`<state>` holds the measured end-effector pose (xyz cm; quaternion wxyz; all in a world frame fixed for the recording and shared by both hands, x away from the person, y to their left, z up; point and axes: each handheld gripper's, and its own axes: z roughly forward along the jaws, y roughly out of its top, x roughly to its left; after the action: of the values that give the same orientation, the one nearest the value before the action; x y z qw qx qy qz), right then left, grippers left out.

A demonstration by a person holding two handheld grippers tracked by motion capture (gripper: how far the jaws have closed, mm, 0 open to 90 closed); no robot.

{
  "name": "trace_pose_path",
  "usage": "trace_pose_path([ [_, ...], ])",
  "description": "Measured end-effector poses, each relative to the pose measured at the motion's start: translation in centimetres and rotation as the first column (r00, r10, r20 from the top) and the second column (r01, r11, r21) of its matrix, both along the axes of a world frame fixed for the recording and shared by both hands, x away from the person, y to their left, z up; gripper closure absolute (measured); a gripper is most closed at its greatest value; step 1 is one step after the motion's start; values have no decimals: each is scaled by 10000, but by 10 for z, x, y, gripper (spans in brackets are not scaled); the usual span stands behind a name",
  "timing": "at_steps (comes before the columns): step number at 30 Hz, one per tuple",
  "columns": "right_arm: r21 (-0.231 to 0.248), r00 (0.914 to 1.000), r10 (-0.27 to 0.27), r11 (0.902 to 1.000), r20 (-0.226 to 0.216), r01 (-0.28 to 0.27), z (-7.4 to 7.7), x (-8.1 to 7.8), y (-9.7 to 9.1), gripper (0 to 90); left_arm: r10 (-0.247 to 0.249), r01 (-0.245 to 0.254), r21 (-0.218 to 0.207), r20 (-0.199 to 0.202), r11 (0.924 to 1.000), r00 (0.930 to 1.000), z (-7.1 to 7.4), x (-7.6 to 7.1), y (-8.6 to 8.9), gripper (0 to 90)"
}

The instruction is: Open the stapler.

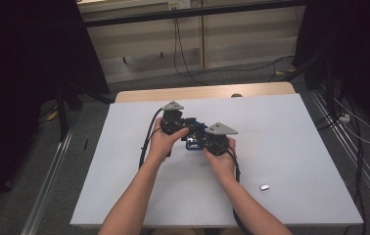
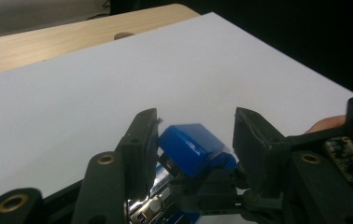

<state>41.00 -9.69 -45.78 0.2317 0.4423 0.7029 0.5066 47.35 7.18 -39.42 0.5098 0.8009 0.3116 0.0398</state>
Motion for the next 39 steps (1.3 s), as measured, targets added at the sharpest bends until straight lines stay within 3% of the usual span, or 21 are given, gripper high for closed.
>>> trace_pose_path([
  [6, 103, 9999, -108, 9999, 46, 107, 0, 0, -1, 900, 363, -355, -238, 341, 9991, 9988, 7, 2, 20, 520],
  [11, 165, 9999, -112, 9998, 66, 111, 3, 0, -2, 900, 795, -781, -347, 402, 9963, 9960, 1, 3, 32, 638],
  [12, 115, 9999, -80, 9999, 114, 78, 4, 0, -1, 900, 712, -720, 142, 522, 9973, 9961, -6, 3, 33, 667],
  [15, 129, 9999, -77, 9999, 155, 75, 5, -1, 0, 900, 616, -638, 527, 439, 9966, 9971, -18, 2, 32, 767],
  [19, 20, 9998, -90, 10000, 180, 90, 5, -1, 1, 900, 342, -391, 1044, 481, 9938, 9983, -29, 1, 27, 834],
  [24, 147, 9998, -2, 9999, 189, -1, 4, -1, 1, 900, 198, -240, 1283, 336, 9914, 9992, -38, 1, 22, 848],
  [28, -69, 9996, 24, 10000, 277, -22, 4, -1, 1, 900, 165, -197, 1130, 292, 9934, 9994, -43, -1, 22, 882],
  [34, -276, 9994, 167, 9995, 293, -159, 3, 0, 7, 900, -65, -61, 1683, 743, 9857, 9972, -43, -7, 19, 900],
  [37, -218, 9993, 161, 9996, 330, -154, 3, 2, 9, 900, -45, -75, 1662, 721, 9861, 9974, -44, -7, 20, 900],
  [39, -438, 9991, 168, 9989, 387, -151, 6, 2, 10, 900, -13, -111, 1683, 730, 9857, 9973, -45, -7, 20, 900],
])
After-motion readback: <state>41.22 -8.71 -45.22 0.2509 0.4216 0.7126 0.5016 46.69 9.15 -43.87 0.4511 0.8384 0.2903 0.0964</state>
